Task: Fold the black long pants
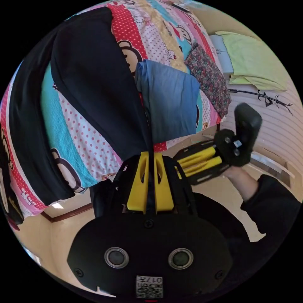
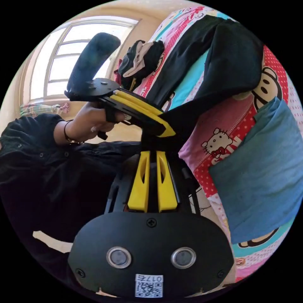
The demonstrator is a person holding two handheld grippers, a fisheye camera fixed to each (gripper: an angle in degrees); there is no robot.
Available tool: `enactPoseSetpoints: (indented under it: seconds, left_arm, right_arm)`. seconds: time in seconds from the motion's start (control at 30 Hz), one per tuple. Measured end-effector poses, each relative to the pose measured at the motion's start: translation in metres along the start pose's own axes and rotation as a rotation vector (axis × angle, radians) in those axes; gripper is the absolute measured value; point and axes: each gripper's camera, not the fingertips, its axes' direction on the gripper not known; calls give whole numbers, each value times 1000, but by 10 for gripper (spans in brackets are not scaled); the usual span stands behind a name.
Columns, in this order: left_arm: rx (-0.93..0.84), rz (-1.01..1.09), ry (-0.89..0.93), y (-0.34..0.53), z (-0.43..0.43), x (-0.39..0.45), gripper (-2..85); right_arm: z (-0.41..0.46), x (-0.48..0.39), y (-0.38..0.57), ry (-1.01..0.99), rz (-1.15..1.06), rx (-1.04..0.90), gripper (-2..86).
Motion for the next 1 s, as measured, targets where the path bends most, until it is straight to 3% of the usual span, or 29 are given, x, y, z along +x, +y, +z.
enactPoseSetpoints:
  seconds: [0.07,0.13,0.3,0.4,0.5,0.7,0.93,1.0]
  left_arm:
    - [58,-13,101,8,-24,-18,3]
    - [109,-29,159,17,-46,-34,0]
    - [265,-28,341,49,-92,-80,-2]
    - [318,-56,462,67,-104,-112,-2]
    - [394,-92,629,86,-114,-152,-2]
    - [590,-189,1153,127,-130,-256,-1]
    - [714,-319,1127,179,-151,-361,4]
    - [717,-458,1066,194,-137,-403,11]
  right_arm:
    - [-39,32,-20,43,55,-32,59]
    - [-93,62,-50,124,138,87,87]
    - [-230,166,-158,17,317,678,143]
    - [-253,217,-197,-20,447,910,144]
    - [-255,237,-224,-163,413,1094,96]
    - [-260,179,-299,-157,213,1154,35]
    - [-212,118,-444,-151,182,1069,31]
    - [-175,119,-490,-95,240,1028,37]
